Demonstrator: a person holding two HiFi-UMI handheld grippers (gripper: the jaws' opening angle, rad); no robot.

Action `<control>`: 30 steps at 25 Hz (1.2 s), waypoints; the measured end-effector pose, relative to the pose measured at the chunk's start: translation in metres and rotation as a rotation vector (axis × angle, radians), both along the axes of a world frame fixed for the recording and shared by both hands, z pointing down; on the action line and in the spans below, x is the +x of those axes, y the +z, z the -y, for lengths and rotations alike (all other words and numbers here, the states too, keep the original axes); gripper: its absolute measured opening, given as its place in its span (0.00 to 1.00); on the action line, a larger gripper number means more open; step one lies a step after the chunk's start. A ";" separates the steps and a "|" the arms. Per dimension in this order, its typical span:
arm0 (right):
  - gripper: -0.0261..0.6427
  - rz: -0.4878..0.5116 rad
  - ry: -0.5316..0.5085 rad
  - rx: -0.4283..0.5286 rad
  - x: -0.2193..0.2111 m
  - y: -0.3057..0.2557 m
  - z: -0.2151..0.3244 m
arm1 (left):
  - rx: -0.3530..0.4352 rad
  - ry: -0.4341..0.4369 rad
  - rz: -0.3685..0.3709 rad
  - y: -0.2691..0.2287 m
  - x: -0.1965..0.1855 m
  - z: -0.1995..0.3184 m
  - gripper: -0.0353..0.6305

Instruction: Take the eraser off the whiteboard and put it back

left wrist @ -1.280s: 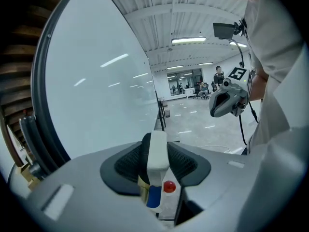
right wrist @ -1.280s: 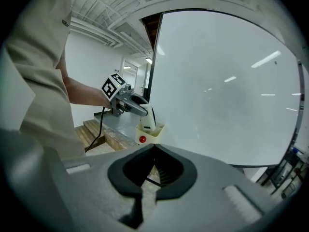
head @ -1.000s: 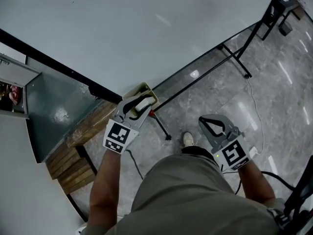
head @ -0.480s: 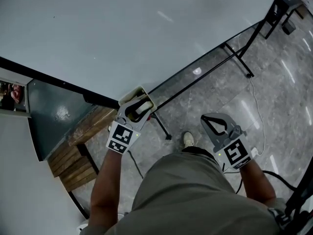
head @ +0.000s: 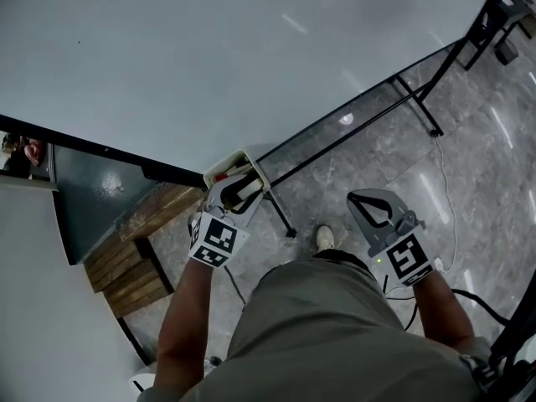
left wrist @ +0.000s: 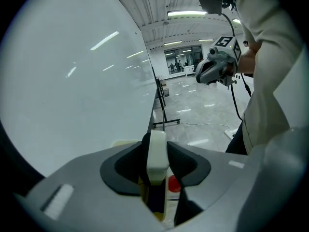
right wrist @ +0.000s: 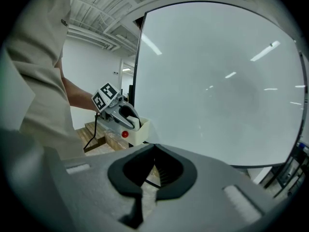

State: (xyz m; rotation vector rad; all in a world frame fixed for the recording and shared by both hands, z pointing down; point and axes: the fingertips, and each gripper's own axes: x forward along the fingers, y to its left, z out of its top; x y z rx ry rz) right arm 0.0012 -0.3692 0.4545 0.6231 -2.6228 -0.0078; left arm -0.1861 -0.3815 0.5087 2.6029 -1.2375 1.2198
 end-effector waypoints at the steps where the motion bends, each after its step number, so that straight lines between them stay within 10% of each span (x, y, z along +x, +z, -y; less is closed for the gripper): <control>1: 0.04 0.000 -0.004 0.000 -0.001 0.001 0.001 | 0.001 0.002 0.008 0.001 0.001 0.001 0.30; 30: 0.04 -0.013 -0.108 -0.026 -0.012 0.016 0.004 | 0.083 -0.053 -0.017 -0.026 0.001 -0.004 0.37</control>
